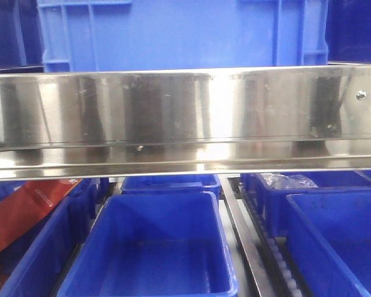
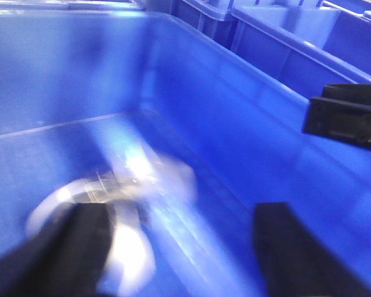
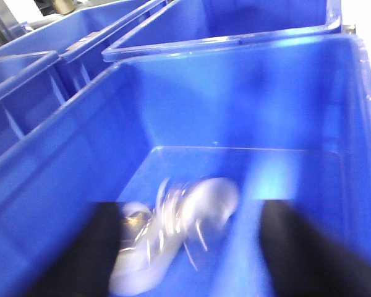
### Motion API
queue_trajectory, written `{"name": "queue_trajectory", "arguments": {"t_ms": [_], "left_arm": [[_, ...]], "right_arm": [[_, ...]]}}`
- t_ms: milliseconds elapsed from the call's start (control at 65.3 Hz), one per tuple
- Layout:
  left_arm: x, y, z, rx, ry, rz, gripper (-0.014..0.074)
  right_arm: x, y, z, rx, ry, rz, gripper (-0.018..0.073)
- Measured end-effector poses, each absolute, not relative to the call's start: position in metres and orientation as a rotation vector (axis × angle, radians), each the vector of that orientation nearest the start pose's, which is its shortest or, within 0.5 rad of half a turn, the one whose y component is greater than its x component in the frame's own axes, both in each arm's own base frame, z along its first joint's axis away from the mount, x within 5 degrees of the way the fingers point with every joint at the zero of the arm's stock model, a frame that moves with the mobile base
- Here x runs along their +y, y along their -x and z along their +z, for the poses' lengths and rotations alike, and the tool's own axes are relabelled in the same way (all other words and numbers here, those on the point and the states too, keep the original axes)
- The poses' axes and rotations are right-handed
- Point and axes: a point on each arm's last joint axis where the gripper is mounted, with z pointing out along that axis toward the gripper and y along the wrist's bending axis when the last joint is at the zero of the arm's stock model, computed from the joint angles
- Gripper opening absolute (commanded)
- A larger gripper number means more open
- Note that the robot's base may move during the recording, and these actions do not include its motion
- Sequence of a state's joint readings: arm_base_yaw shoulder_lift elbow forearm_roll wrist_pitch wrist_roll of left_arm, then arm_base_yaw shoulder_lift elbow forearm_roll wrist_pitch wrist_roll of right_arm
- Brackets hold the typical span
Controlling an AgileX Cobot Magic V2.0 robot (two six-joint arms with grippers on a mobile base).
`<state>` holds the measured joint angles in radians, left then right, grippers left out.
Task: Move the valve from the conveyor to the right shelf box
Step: 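Open both grippers to drop the valves into the blue bin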
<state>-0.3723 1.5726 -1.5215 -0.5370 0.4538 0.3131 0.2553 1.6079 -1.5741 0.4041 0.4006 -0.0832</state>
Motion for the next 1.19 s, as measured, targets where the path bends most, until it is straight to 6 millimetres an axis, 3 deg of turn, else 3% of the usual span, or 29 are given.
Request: {"name": "queue_trajectory", "arguments": {"t_ms": [122,337,505,582,826,995,1194], "left_arm": [[-0.153,-0.337,0.409,1.920,-0.339,-0.582,-0.0110],[-0.151,-0.333,0.417,1.884,-0.327,-0.579,-0.0111],[-0.141,-0.310,0.441,1.808,-0.318,-0.582,-0.0111],[-0.133,-0.296,0.442,1.775,-0.292,-0.570,-0.0111],[-0.098,-0.238,0.410,1.673,-0.136,-0.523,-0.0111],[-0.070,-0.186,0.383,1.586,-0.033,-0.506,-0.0111],[-0.051,-0.137,0.353,1.550,-0.065,-0.475,-0.0111]], "right_arm": [[0.109,-0.363,0.417,1.903,0.072,0.520,-0.0156],[0.109,-0.360,0.419,1.904,0.075,0.525,-0.0167],[0.102,-0.343,0.432,1.900,0.155,0.427,-0.0165],[0.096,-0.331,0.436,1.876,0.183,0.367,-0.0165],[0.075,-0.275,0.430,1.730,0.209,0.244,-0.0165],[0.063,-0.235,0.399,1.687,0.198,0.228,-0.0165],[0.049,-0.186,0.370,1.673,0.194,0.223,-0.0165]]}}
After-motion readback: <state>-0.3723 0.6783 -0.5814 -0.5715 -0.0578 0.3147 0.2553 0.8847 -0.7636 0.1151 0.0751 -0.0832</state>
